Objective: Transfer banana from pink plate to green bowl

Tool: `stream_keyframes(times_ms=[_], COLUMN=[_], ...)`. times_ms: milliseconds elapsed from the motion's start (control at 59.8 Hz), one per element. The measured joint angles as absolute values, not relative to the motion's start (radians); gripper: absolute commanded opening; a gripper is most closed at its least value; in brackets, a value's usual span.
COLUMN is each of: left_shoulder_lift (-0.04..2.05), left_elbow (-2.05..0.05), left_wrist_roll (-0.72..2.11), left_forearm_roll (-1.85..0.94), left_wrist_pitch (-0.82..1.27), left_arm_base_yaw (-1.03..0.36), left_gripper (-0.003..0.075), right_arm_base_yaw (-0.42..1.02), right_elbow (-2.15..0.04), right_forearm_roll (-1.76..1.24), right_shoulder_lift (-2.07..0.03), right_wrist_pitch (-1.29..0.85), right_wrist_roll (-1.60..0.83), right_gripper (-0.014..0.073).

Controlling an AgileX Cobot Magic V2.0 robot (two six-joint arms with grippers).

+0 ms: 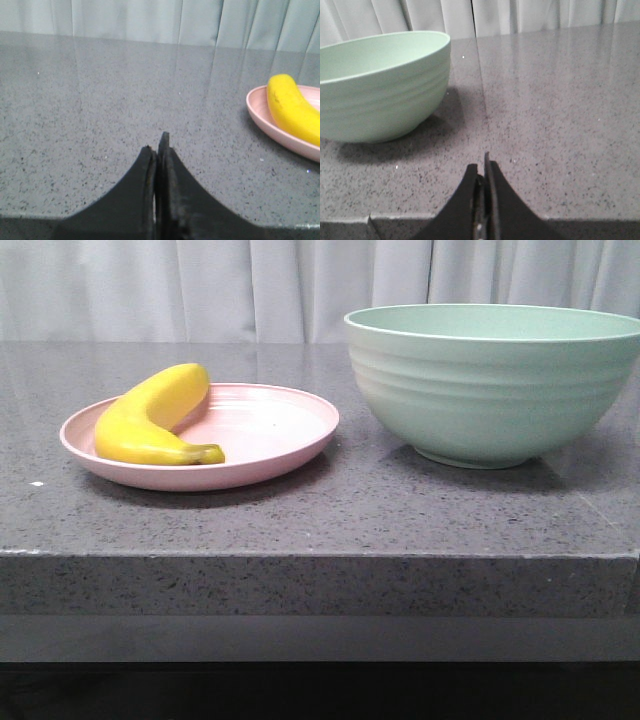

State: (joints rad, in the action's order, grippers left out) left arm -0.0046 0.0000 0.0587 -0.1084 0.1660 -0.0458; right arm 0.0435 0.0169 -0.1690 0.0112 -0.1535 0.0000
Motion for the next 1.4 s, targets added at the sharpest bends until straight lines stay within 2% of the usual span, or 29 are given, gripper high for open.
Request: stream_keyframes(times_ms=[184, 418, 652, 702, 769, 836, 870, 903, 970, 1037, 1087, 1271, 1405], left_shoulder_lift=[0.009, 0.267, 0.374, 0.374, 0.374, 0.374, 0.374, 0.374, 0.374, 0.374, 0.374, 0.379, 0.468], left_elbow=[-0.133, -0.378, -0.437, -0.439, -0.439, -0.439, -0.439, -0.439, -0.439, -0.439, -0.439, -0.441, -0.484], left_wrist_roll=[0.059, 0.059, 0.059, 0.059, 0.059, 0.059, 0.059, 0.059, 0.059, 0.059, 0.059, 0.059, 0.076], left_forearm_roll=[-0.108, -0.108, -0.108, -0.108, -0.108, -0.108, -0.108, -0.108, -0.108, -0.108, -0.108, -0.178, -0.191], left_wrist_pitch=[0.180, 0.225, 0.218, 0.218, 0.220, 0.220, 0.220, 0.220, 0.220, 0.220, 0.220, 0.227, 0.319], left_arm_base_yaw=[-0.046, -0.046, -0.046, -0.046, -0.046, -0.046, -0.046, -0.046, -0.046, -0.046, -0.046, -0.046, -0.072], left_gripper=[-0.0020, -0.0020, -0.0010, 0.0034, 0.0150, 0.0312, 0.0427, 0.0508, 0.0596, 0.0605, 0.0596, 0.0580, 0.0580], right_arm_base_yaw=[0.044, 0.044, 0.044, 0.044, 0.044, 0.044, 0.044, 0.044, 0.044, 0.044, 0.044, 0.044, 0.044], right_elbow=[-0.145, -0.404, -0.455, -0.455, -0.455, -0.455, -0.455, -0.455, -0.455, -0.455, -0.455, -0.455, -0.455], right_forearm_roll=[-0.168, -0.168, -0.168, -0.168, -0.168, -0.168, -0.167, -0.167, -0.167, -0.167, -0.167, -0.167, -0.165], right_shoulder_lift=[-0.003, -0.210, -0.306, -0.309, -0.309, -0.309, -0.309, -0.309, -0.309, -0.309, -0.309, -0.309, -0.309], right_wrist_pitch=[-0.257, -0.271, -0.275, -0.275, -0.275, -0.275, -0.275, -0.275, -0.275, -0.275, -0.275, -0.275, -0.275], right_wrist_roll=[0.000, 0.000, 0.000, 0.000, 0.000, 0.000, 0.000, 0.000, 0.000, 0.000, 0.000, 0.000, 0.000], right_gripper=[-0.0060, -0.0060, -0.0048, -0.0008, 0.0078, 0.0216, 0.0295, 0.0377, 0.0518, 0.0615, 0.0642, 0.0644, 0.0644])
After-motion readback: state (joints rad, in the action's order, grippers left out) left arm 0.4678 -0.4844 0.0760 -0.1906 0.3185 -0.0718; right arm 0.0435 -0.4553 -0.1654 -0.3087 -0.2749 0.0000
